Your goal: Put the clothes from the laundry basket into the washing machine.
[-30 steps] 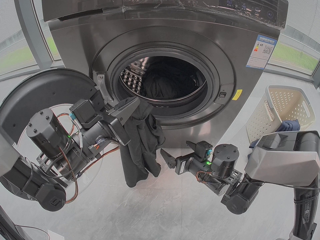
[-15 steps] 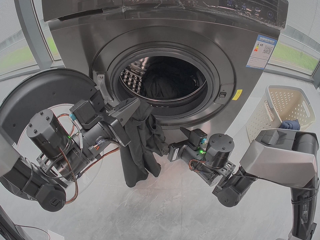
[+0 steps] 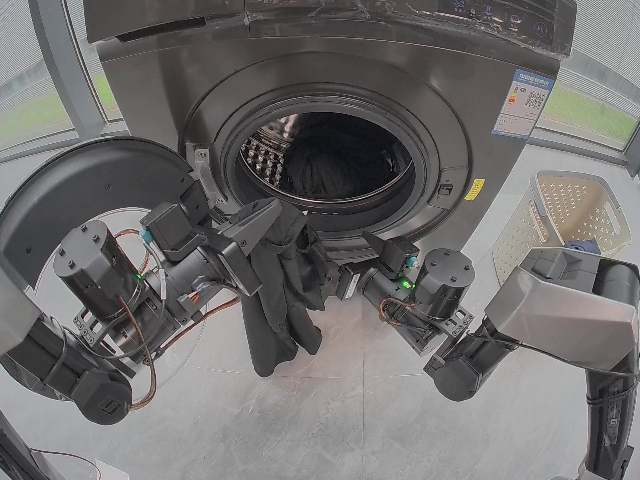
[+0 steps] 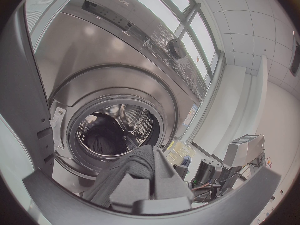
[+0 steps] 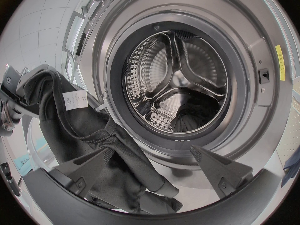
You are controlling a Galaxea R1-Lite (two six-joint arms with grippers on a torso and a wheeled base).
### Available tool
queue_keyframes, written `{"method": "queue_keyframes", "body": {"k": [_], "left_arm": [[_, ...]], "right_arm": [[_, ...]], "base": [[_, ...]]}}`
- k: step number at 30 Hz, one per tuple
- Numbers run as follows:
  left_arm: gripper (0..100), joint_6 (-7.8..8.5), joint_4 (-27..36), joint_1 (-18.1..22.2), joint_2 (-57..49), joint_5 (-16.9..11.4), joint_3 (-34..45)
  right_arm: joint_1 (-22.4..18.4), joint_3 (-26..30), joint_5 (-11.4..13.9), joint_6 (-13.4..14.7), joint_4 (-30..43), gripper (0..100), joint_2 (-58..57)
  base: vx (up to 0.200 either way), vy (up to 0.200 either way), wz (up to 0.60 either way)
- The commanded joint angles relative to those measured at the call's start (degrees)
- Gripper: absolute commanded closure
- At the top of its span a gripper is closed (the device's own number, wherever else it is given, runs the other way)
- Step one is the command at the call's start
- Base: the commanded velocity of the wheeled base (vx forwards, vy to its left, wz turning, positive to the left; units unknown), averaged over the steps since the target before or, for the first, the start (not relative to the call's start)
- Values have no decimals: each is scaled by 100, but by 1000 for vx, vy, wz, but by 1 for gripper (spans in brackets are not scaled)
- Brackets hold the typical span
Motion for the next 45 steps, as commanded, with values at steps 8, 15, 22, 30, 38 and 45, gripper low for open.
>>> {"method": "queue_keyframes", "body": {"k": [8,15,22,30,38,45], "left_arm": [[100,-2,-1,-17,3,-2,-5],[100,-28,-10,1,-94,-11,-49],[100,-37,-10,-34,-181,-28,4],[100,-37,-10,-34,-181,-28,22],[100,-28,-10,-43,-173,-28,48],[100,-28,-10,-43,-181,-28,48]], "right_arm": [[71,-38,-8,5,-11,0,158],[98,-372,-8,-3,-2,0,641],[89,-837,9,-100,51,0,1072],[133,-917,35,-91,25,0,1134],[168,-908,62,-56,16,0,1037],[115,-1251,71,-65,60,0,1116]], "base": [[0,0,0],[0,0,0],[0,0,0],[0,0,0],[0,0,0],[0,0,0]]}}
